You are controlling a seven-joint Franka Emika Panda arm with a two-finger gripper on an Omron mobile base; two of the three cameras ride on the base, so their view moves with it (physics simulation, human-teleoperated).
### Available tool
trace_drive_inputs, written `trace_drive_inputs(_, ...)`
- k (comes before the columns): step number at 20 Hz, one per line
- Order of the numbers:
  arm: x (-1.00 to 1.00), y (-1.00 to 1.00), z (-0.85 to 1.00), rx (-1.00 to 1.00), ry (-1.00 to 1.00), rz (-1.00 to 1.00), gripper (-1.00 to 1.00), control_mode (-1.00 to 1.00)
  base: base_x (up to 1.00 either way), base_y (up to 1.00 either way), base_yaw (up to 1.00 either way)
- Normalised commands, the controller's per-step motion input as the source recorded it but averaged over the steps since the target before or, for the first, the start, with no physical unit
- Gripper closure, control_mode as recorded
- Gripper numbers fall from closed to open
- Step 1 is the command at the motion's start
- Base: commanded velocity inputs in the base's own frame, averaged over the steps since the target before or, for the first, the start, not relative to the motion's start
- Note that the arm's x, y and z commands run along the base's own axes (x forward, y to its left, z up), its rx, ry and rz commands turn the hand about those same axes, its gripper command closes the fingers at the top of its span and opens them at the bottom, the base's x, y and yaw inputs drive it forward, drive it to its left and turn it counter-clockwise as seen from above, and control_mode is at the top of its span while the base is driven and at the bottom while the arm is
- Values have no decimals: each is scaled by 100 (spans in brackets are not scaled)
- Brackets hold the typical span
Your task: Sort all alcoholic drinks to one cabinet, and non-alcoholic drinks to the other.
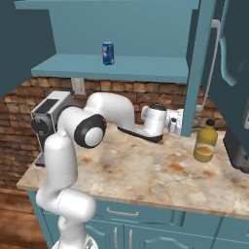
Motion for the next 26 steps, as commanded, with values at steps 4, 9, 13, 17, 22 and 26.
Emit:
trace_drive_inputs(4, 28, -6, -31, 0, 0, 0, -100, -100, 0, 0, 0)
trace_drive_inputs(9, 13, -4, -29, 0, 0, 0, -100, -100, 0, 0, 0)
trace_drive_inputs(13, 13, -12, -11, 0, 0, 0, -100, -100, 0, 0, 0)
trace_drive_inputs(17, 2, -21, 0, 0, 0, 0, -100, -100, 0, 0, 0)
trace_drive_inputs(22, 4, -17, 0, 0, 0, 0, -100, -100, 0, 0, 0)
trace_drive_inputs(26, 19, -5, -8, 0, 0, 0, -100, -100, 0, 0, 0)
